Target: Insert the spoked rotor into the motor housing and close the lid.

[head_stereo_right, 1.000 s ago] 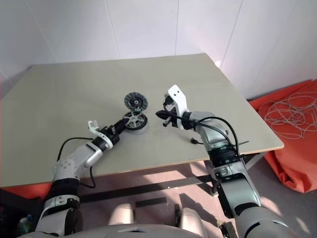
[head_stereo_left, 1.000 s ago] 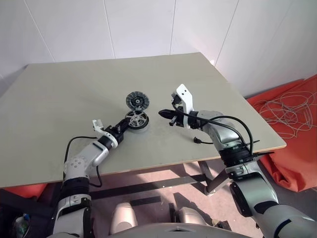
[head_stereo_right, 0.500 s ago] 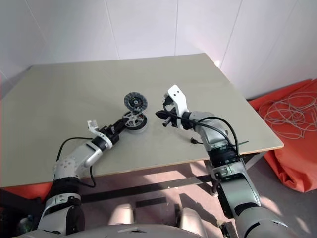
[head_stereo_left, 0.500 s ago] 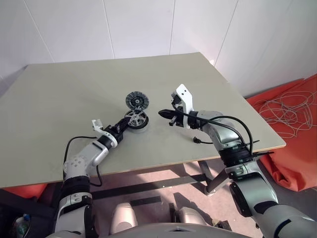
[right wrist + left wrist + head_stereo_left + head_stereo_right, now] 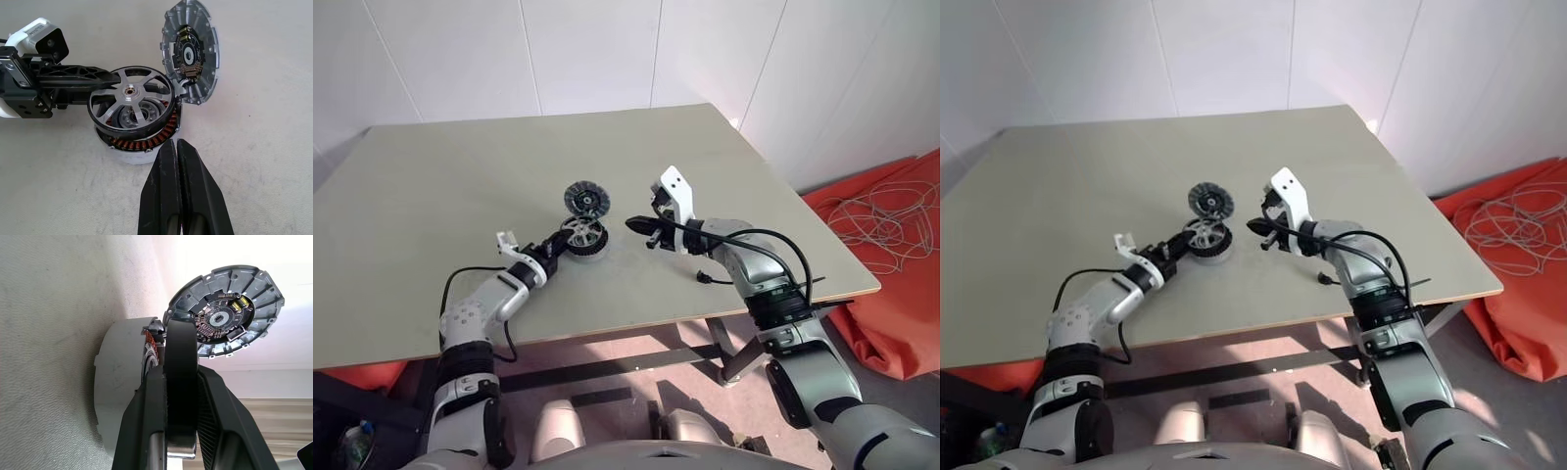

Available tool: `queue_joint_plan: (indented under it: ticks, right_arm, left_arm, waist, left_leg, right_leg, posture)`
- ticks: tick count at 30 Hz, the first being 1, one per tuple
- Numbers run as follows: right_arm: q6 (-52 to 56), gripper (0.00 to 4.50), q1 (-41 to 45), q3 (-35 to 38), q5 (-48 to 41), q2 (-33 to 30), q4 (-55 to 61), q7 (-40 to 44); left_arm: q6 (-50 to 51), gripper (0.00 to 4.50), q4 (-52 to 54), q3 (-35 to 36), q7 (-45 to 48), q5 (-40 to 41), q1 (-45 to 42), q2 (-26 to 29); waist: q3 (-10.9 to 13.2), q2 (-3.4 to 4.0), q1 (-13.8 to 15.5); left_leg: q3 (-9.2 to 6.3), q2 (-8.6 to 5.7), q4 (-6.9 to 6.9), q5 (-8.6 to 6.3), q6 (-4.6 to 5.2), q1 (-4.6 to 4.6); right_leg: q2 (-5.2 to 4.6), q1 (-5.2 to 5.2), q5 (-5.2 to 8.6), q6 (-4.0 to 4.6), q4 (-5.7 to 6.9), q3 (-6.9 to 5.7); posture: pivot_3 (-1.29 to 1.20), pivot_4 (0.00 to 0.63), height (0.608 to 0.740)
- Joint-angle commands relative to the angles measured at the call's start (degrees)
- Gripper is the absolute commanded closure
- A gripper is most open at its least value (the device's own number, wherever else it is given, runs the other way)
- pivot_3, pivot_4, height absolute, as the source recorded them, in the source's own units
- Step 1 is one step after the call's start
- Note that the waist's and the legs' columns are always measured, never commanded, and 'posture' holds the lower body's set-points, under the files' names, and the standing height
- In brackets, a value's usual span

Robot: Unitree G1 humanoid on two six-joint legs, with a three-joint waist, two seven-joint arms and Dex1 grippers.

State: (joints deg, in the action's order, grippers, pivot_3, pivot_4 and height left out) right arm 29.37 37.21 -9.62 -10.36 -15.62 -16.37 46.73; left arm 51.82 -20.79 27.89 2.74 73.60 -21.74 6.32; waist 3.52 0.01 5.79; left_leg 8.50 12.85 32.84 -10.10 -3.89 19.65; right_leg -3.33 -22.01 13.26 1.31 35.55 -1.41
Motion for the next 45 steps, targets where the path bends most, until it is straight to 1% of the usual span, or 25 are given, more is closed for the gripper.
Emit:
queue_joint_plan:
  ticks: [1, 2, 4, 5, 8, 14, 17, 19, 23, 25, 28, 31, 40, 43, 45]
  right_arm:
    - [-0.81, 4.50, 0.84, 0.64, -0.58, 0.10, 1.73, -0.16]
    - [-0.83, 4.50, 0.85, 0.64, -0.58, 0.10, 1.70, -0.18]
    - [-0.91, 4.50, 0.91, 0.62, -0.54, 0.11, 1.56, -0.24]
    - [-0.93, 4.50, 0.96, 0.62, -0.53, 0.12, 1.49, -0.27]
    - [-1.01, 4.50, 1.02, 0.58, -0.50, 0.15, 1.40, -0.33]
    - [-1.32, 4.50, 1.04, 0.46, -0.32, 0.23, 1.06, -0.45]
    - [-1.38, 4.50, 1.12, 0.52, -0.31, 0.24, 0.82, -0.50]
    - [-1.35, 4.50, 1.01, 0.50, -0.33, 0.23, 0.91, -0.52]
    - [-1.31, 4.50, 0.76, 0.50, -0.33, 0.09, 1.01, -0.54]
    - [-1.28, 4.50, 0.65, 0.43, -0.33, 0.04, 1.04, -0.51]
    - [-1.24, 4.50, 0.61, 0.32, -0.32, 0.06, 1.05, -0.43]
    - [-1.28, 4.50, 0.77, 0.22, -0.32, 0.16, 0.91, -0.35]
    - [-1.43, 4.50, 0.84, 0.21, -0.31, 0.18, 0.75, -0.07]
    - [-1.36, 4.50, 0.75, 0.18, -0.23, 0.17, 0.71, -0.13]
    - [-1.34, 4.50, 0.72, 0.18, -0.22, 0.19, 0.73, -0.16]
  left_arm:
    - [0.88, 4.06, 0.98, -0.96, -1.51, -2.03, -0.33, -0.37]
    - [1.08, 4.06, 1.44, -1.09, -1.23, -2.16, -0.24, -0.33]
    - [1.18, 3.34, 2.07, -1.01, -1.36, -2.41, -0.15, -0.36]
    - [1.32, 3.13, 2.31, -0.95, -1.41, -2.44, -0.13, -0.33]
    - [2.40, 2.24, 3.20, -0.55, -1.75, -1.53, 0.01, -0.39]
    - [3.04, 2.24, 4.61, 0.11, -2.53, -0.76, 0.26, -0.76]
    - [3.68, 2.24, 5.52, 0.86, -2.58, 0.02, 0.95, 0.06]
    - [3.81, 2.24, 6.05, 1.27, -2.46, -0.27, 1.59, 1.23]
    - [3.08, 2.24, 7.45, 3.68, -1.46, -0.25, 2.49, 5.68]
    - [2.19, 2.24, 7.39, 5.18, -0.95, -0.05, 2.37, 8.07]
    - [1.56, 2.24, 7.56, 6.51, -0.13, -0.26, 2.31, 11.59]
    - [1.30, 2.24, 8.55, 6.83, 0.67, -0.04, 2.50, 12.83]
    - [1.18, 2.24, 12.83, 5.29, 0.10, 0.02, 3.84, 9.87]
    - [4.24, 2.24, 13.81, 6.21, 0.78, 6.69, 3.34, 8.23]
    - [5.09, 2.24, 13.93, 6.48, -0.16, 9.23, 3.13, 7.70]
  waist:
    - [0.00, 0.00, 0.02]
    - [0.00, 0.00, 0.03]
    - [0.00, 0.00, 0.04]
    - [0.00, 0.00, 0.06]
    - [0.00, 0.00, 0.10]
    - [0.00, 0.00, 0.10]
    - [0.00, 0.00, 0.04]
    - [0.00, 0.00, -0.12]
    - [0.00, 0.00, -0.51]
    - [0.01, -0.02, -0.56]
    - [0.03, -0.05, -0.73]
    - [0.03, -0.05, -0.84]
    - [0.11, -0.18, -0.19]
    - [0.11, -0.19, -0.15]
    - [0.11, -0.19, -0.09]
  left_leg:
    - [0.00, 0.00, 0.00, 0.00, 0.00, 0.01]
    - [0.00, 0.00, 0.00, 0.00, 0.00, 0.03]
    - [0.00, 0.00, 0.00, 0.00, 0.00, 0.06]
    - [-0.01, 0.00, 0.00, 0.00, 0.00, 0.08]
    - [0.00, 0.00, -0.01, 0.00, 0.01, 0.10]
    - [0.00, 0.00, -0.04, -0.01, 0.01, 0.10]
    - [0.00, 0.00, -0.05, 0.00, 0.01, 0.13]
    - [0.00, 0.01, -0.06, -0.01, 0.01, 0.14]
    - [0.02, 0.02, -0.17, -0.02, 0.03, 0.23]
    - [0.02, 0.07, -0.19, 0.02, -0.03, 0.40]
    - [0.03, 0.08, -0.21, 0.07, -0.11, 0.50]
    - [0.04, 0.08, -0.23, 0.07, -0.12, 0.52]
    - [0.05, 0.05, -0.18, 0.04, -0.07, 0.56]
    - [0.04, 0.04, -0.15, 0.04, -0.07, 0.55]
    - [0.04, 0.03, -0.12, 0.04, -0.07, 0.55]
  right_leg:
    - [0.00, 0.00, 0.00, 0.00, -0.01, 0.00]
    - [0.00, -0.01, 0.00, 0.00, -0.02, 0.00]
    - [0.00, -0.03, 0.00, 0.00, -0.04, 0.00]
    - [0.00, -0.05, 0.00, 0.00, -0.05, -0.01]
    - [0.00, -0.04, 0.00, 0.01, -0.05, -0.01]
    - [0.00, -0.05, 0.00, 0.00, -0.10, -0.01]
    - [0.01, -0.07, 0.00, 0.00, -0.12, 0.00]
    - [0.01, -0.11, 0.00, 0.01, -0.13, 0.00]
    - [0.05, -0.27, -0.01, 0.04, -0.13, 0.00]
    - [0.11, -0.49, -0.18, 0.33, -0.13, 0.00]
    - [0.14, -0.62, -0.20, 0.43, -0.13, 0.00]
    - [0.15, -0.65, -0.18, 0.47, -0.13, 0.00]
    - [0.08, -0.60, -0.19, 0.47, -0.15, -0.01]
    - [0.07, -0.56, -0.19, 0.47, -0.14, -0.01]
    - [0.06, -0.55, -0.19, 0.47, -0.13, -0.01]
  posture:
    - [0.00, 0.000, 0.740]
    - [0.00, 0.000, 0.740]
    - [0.00, 0.000, 0.740]
    - [0.00, 0.000, 0.740]
    - [0.00, 0.000, 0.740]
    - [0.00, 0.000, 0.740]
    - [0.00, 0.000, 0.740]
    - [0.00, 0.000, 0.740]
    - [0.00, 0.000, 0.740]
    - [0.00, 0.000, 0.740]
    - [0.00, 0.000, 0.740]
    - [0.00, 0.000, 0.740]
    - [0.00, 0.000, 0.740]
    - [0.00, 0.000, 0.740]
    - [0.00, 0.000, 0.740]
